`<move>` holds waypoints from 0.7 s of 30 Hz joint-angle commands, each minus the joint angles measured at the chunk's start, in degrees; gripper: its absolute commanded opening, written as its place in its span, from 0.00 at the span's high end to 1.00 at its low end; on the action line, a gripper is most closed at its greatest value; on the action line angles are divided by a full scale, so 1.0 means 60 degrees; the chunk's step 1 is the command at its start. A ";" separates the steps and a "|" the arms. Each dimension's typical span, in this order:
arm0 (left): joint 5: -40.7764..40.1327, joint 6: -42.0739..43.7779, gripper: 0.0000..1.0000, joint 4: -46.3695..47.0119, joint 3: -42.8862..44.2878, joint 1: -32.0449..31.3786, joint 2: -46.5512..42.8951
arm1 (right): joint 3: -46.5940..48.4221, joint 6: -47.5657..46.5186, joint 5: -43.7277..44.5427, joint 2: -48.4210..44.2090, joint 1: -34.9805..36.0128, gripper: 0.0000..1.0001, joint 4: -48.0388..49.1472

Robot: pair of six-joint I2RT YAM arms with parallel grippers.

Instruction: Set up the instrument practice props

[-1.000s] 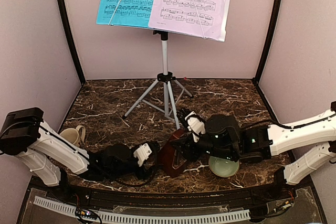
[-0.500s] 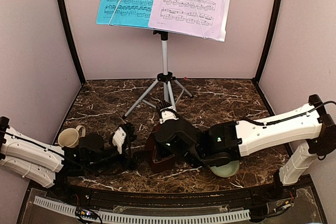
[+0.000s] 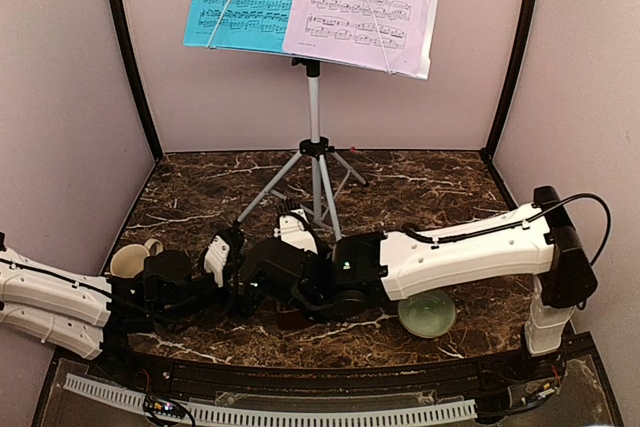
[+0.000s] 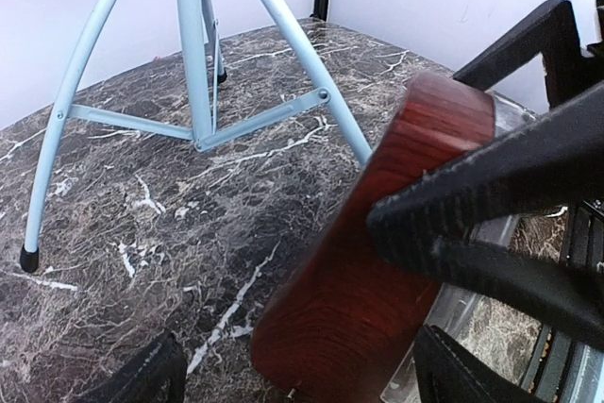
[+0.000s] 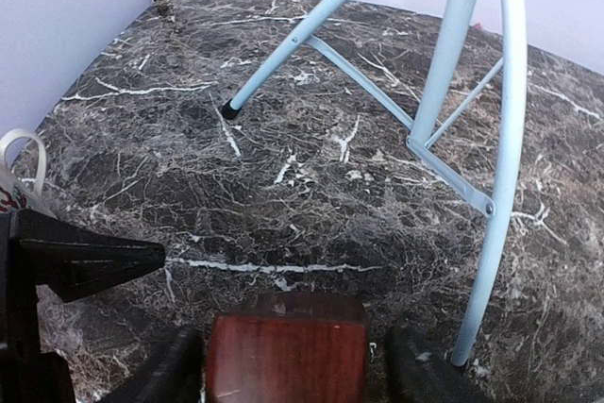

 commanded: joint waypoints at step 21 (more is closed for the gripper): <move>0.2429 -0.1357 0.21 -0.3761 0.1828 0.1955 -0.0153 | -0.7300 -0.2254 -0.4703 -0.5668 -0.1417 0.03 0.6878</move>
